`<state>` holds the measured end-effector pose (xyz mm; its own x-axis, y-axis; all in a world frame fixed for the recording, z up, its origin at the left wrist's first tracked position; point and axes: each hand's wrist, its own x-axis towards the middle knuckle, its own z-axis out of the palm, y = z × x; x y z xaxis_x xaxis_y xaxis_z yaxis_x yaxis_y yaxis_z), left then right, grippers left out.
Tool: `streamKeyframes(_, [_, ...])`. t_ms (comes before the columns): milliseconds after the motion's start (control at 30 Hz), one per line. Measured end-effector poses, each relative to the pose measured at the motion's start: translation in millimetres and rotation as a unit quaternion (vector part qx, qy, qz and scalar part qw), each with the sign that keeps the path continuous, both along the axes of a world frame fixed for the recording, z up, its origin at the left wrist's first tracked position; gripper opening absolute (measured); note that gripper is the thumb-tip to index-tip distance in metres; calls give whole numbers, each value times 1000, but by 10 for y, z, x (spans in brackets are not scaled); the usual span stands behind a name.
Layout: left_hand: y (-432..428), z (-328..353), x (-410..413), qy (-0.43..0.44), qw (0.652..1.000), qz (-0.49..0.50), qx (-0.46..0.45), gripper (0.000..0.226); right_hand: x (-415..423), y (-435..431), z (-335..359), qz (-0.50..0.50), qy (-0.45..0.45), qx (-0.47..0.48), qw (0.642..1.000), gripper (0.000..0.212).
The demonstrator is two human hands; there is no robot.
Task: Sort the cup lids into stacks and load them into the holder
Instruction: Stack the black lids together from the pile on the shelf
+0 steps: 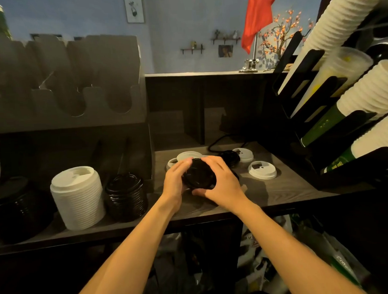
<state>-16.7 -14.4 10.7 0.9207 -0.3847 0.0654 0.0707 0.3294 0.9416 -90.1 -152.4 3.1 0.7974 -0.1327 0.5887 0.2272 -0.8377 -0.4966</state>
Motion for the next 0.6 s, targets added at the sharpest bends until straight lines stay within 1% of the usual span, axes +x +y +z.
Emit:
streamKeyframes(67, [7,-20,-2,-51,998,-20,37,43,16,-20,-28,-6,-11,-18,1000,90])
streamKeyframes(133, [8,-20,-26,-68,996,-3,59,43,19,-22,-32,-1,13,-22,1000,90])
streamKeyframes(200, [16,-26,-28,-63,997,4,43,35,12,-18,-14,25,48,34,998,82])
streamKeyframes(233, [19,-27,-22,-62,997,1,36,31,11,-14,0,43,52,80,994,72])
streamKeyframes(300, [22,-28,-9,-61,997,-12,36,28,16,-41,9,57,36,168,984,50])
streamKeyframes(333, [16,-31,-3,-60,997,-22,39,30,21,-70,1,50,21,196,979,45])
streamKeyframes(400, [-7,-37,-14,-56,997,-39,42,32,7,-115,-21,48,5,252,967,47])
streamKeyframes(500, [-24,-37,-20,-49,998,-32,33,26,-8,-146,-1,53,16,325,944,51])
streamKeyframes(567, [-16,-51,-4,-55,998,-7,29,24,39,-188,10,15,-12,331,943,41])
streamKeyframes(600, [-12,-56,11,-56,998,12,29,21,84,-237,10,-35,-40,313,948,34])
